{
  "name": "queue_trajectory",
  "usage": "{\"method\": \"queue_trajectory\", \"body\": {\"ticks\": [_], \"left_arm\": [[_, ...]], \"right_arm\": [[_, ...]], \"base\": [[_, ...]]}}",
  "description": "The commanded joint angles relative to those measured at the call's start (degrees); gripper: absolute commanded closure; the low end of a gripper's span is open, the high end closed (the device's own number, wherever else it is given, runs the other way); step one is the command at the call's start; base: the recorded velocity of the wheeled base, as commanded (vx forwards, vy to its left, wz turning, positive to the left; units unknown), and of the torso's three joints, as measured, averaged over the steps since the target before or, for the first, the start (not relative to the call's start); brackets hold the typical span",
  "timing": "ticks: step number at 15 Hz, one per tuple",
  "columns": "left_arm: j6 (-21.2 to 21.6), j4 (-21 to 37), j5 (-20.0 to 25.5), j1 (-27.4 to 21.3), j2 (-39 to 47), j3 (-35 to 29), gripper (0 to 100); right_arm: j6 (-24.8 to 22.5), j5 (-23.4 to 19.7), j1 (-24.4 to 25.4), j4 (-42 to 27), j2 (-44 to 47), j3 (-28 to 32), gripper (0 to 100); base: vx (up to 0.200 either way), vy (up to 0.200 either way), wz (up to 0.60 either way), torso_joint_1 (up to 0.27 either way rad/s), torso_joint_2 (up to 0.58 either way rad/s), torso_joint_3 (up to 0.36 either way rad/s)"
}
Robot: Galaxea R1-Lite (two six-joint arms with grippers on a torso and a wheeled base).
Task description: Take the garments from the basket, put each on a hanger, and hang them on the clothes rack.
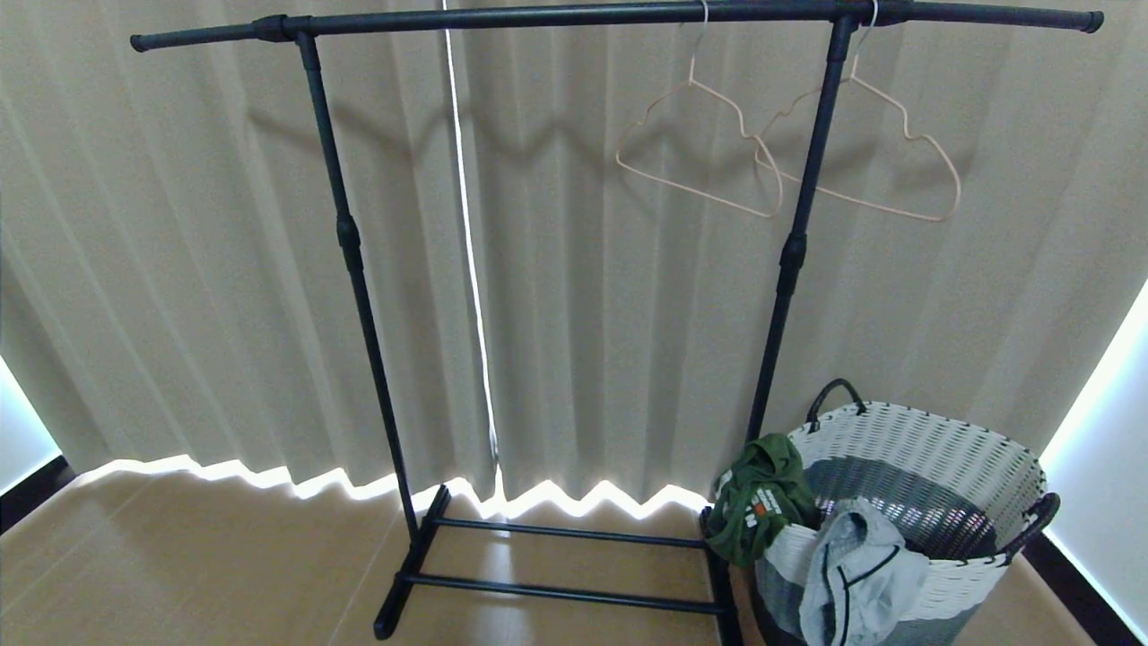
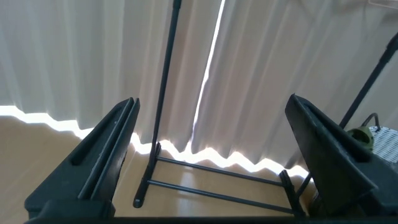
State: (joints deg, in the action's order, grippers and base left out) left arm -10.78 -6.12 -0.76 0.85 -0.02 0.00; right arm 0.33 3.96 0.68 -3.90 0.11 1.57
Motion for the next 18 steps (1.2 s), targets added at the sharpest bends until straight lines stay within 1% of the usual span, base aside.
{"method": "queue_trajectory", "body": {"ticks": [1,5,17,18], "left_arm": [[0.0,0.0,0.0,0.0,0.0,0.0,0],[-0.1,-0.1,0.0,0.0,0.0,0.0,0],[0.1,0.0,0.0,0.0,0.0,0.0,0],[0.6,0.0,0.1,0.0,0.0,0.0,0]], "right_arm": [[0.0,0.0,0.0,0.0,0.1,0.0,0],[0.0,0.0,0.0,0.0,0.1,0.0,0],[0.0,-0.3,0.0,0.0,0.1,0.0,0],[0.0,-0.4,0.0,0.0,0.1,0.0,0]], "base": [[0.0,0.0,0.0,0.0,0.0,0.0],[0.0,0.0,0.0,0.0,0.0,0.0],[0.2,0.0,0.0,0.001,0.0,0.002],[0.0,0.0,0.0,0.0,0.0,0.0]]}}
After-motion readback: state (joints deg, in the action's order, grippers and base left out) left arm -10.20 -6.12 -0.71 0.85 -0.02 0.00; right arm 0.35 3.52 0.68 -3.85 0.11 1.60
